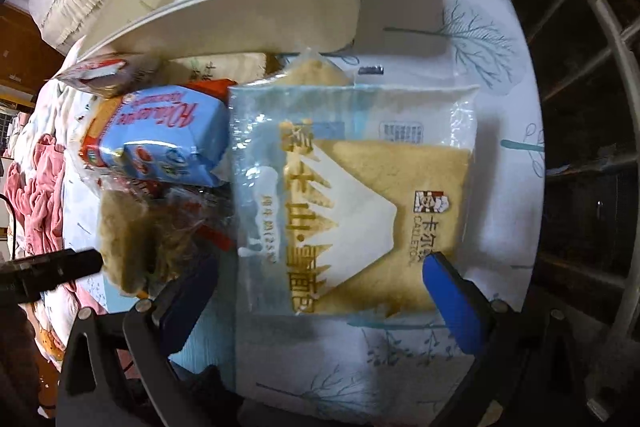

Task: Organize snacks
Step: 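Grasp the puffed corn bag with the left gripper while the right grasps the milk bread packet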

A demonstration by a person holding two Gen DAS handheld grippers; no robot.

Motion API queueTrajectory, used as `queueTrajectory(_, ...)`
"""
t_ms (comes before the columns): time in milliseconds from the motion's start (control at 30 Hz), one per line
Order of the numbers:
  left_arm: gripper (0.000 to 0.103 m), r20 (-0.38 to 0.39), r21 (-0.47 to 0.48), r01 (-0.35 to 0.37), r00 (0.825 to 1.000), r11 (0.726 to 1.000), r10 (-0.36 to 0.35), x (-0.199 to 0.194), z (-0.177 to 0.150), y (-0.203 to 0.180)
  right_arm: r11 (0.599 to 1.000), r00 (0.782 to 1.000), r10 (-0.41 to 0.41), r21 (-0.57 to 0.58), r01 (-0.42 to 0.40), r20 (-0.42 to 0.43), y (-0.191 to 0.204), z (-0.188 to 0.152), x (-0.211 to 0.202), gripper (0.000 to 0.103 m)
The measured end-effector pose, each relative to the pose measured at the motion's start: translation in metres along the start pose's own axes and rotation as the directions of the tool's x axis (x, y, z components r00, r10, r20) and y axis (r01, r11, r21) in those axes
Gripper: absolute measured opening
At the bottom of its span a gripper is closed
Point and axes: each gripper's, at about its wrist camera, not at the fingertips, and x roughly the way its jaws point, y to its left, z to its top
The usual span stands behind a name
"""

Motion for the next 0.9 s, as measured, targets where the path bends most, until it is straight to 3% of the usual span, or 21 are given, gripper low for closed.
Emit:
queueTrajectory(300, 0.102, -0.096, 0.006, -0.084, 0.992, 0.996, 0.085, 0.041, 0.008, -0.017, 0.998, 0.998, -0.059, 0.002, 0.059, 0.005, -0.006, 0.007, 0.011, 0.103)
queueTrajectory(467, 0.101, -0.115, 0.015, -0.113, 0.987, 0.993, 0.114, 0.057, 0.018, -0.025, 0.991, 0.997, -0.075, 0.110, 0.074, 0.011, -0.023, 0.016, 0.015, 0.103)
queueTrajectory(767, 0.089, -0.115, 0.028, -0.102, 0.988, 0.994, 0.105, 0.075, 0.024, -0.037, 0.986, 0.997, -0.078, 0.144, 0.078, -0.010, -0.035, 0.021, 0.019, 0.102)
queueTrajectory(900, 0.080, -0.108, 0.025, -0.091, 0.990, 0.996, 0.093, 0.072, 0.030, -0.038, 0.985, 0.996, -0.084, 0.149, 0.086, -0.022, -0.032, 0.025, 0.021, 0.092)
